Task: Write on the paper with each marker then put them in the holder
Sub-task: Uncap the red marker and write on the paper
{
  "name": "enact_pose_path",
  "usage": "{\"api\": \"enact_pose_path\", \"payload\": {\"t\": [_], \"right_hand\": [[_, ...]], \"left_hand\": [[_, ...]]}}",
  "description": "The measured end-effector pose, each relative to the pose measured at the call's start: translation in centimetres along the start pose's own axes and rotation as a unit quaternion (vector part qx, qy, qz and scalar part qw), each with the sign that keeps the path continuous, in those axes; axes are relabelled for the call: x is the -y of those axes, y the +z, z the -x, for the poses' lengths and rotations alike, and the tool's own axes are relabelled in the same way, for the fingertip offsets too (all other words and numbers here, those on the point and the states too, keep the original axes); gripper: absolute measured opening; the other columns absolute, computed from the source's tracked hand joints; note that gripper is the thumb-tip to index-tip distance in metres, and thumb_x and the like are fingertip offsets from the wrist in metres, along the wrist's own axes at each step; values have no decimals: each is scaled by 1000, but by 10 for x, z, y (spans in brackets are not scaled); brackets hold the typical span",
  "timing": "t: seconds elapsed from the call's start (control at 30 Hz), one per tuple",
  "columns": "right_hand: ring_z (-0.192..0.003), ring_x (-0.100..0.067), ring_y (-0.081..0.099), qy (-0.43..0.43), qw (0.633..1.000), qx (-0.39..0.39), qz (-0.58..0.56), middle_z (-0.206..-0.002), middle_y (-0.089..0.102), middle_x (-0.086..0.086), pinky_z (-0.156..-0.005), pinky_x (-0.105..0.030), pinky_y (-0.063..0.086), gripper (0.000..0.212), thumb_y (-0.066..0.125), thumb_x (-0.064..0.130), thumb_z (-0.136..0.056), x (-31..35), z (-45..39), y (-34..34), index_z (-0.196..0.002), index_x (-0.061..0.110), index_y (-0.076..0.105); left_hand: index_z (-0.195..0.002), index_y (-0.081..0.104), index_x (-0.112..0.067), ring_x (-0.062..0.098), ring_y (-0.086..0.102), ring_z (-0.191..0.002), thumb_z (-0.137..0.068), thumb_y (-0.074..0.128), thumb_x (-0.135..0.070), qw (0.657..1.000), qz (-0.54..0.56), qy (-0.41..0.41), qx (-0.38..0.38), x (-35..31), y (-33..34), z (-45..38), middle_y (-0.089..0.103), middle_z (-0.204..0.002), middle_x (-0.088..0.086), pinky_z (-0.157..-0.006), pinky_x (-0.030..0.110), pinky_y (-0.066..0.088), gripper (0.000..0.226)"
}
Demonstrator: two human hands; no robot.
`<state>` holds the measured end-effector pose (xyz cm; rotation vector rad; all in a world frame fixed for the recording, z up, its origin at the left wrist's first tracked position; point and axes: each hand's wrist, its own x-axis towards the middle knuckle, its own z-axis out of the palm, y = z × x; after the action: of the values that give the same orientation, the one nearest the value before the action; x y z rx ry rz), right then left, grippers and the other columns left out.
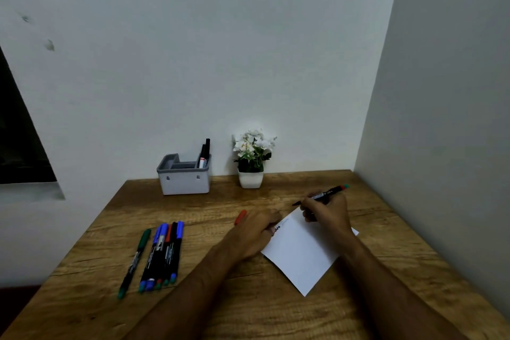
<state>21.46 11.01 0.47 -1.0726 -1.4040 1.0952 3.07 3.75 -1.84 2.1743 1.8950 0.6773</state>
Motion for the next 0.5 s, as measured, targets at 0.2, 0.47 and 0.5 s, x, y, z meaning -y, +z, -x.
{"api": "enact_pose_path", "payload": {"t": [0.2, 0.47, 0.5], "right_hand": [[-68, -22, 73, -11, 995, 54, 81, -75, 76, -14, -62, -32, 59, 7, 70, 1, -86, -13, -1, 6, -83, 2, 76], [-56, -2, 65, -65, 985, 46, 155, -61, 70, 2, -51, -16, 48, 17, 71, 5, -84, -21, -5, 9, -69, 12, 72], [-55, -1, 65, -70, 983, 49, 161, -60, 70, 4, -51, -16, 48, 18, 70, 5, -83, -22, -6, 9, -68, 14, 71]], "left_hand": [[-152, 35, -20, 7, 27, -145, -103, 41, -17, 1000, 6, 18, 6, 8, 11, 3, 33, -158, -4, -111, 11, 10, 50], [-154, 29, -20, 7, 18, -148, -103, 37, -12, 999, 13, 31, 22, 10, 12, 2, 26, -161, -4, -113, 13, 4, 51], [-153, 30, -19, 7, 19, -148, -103, 38, -11, 999, 14, 32, 24, 10, 11, 2, 27, -161, -4, -114, 14, 4, 51]]}}
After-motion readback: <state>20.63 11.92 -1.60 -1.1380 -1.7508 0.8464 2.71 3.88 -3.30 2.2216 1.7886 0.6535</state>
